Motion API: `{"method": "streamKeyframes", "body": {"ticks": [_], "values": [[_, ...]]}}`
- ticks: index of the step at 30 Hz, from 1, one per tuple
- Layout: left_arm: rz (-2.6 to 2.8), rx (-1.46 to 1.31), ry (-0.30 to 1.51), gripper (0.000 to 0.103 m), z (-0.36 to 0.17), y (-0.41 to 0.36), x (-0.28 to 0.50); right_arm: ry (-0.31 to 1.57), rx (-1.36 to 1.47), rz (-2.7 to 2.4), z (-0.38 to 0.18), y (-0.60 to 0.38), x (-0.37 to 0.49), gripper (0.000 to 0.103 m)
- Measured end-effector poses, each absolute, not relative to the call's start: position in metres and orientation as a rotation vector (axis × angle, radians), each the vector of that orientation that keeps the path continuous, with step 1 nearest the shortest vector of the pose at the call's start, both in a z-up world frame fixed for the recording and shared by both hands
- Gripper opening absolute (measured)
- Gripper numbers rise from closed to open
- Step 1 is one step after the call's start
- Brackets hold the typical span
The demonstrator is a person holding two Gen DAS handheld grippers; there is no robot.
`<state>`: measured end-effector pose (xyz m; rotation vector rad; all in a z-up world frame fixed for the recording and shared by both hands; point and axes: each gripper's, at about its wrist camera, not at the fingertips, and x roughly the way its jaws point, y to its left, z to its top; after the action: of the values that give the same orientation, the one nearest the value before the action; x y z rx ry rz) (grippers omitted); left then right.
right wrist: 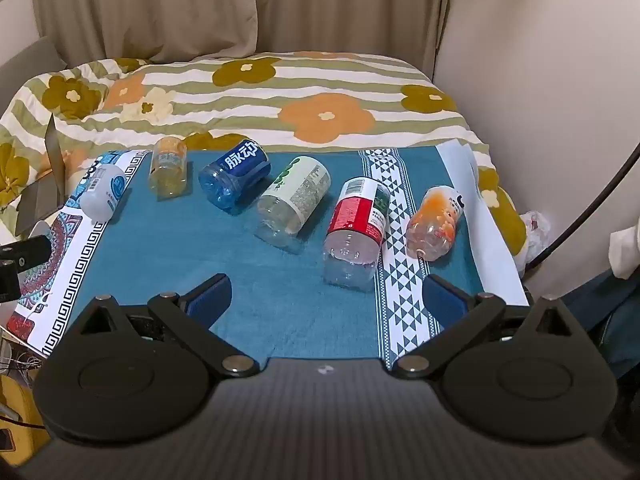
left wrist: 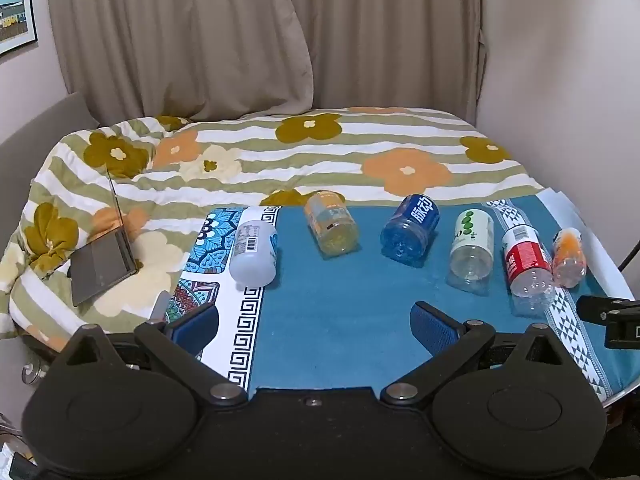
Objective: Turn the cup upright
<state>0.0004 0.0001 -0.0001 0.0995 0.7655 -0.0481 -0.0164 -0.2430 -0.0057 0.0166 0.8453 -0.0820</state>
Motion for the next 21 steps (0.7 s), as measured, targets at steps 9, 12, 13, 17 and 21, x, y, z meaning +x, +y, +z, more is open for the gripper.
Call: {"method": "streamKeyframes", "body": {"ticks": [9, 12, 13, 17, 21], "values": [[-0.048, 0.085, 0.763, 0.103, -0.003, 0.002, 0.003, 0.844, 0.011, -0.088, -0.003, -0.24, -0.017, 0.103], [-0.053, 0.067, 0.772, 0.103, 0.001, 0.008, 0.003, 0.844, 0.015, -0.09, -0.004, -0.242, -0.022, 0.103], [-0.054, 0.066, 0.775, 0.103, 0.0, 0.009, 0.003, 0.845, 0.015, -0.091, -0.003, -0.243, -0.023, 0.103], [-0.06, 0.069, 0.77, 0.103, 0.0, 0.009, 0.003, 0.847, 0.014, -0.093, -0.005, -0.244, -0.019, 0.103], [-0.063, 0.069, 0.761, 0.103, 0.003, 0.001, -0.003, 0.852, 0.012, -0.097, -0.005, -0.242, -0.017, 0.103]]}}
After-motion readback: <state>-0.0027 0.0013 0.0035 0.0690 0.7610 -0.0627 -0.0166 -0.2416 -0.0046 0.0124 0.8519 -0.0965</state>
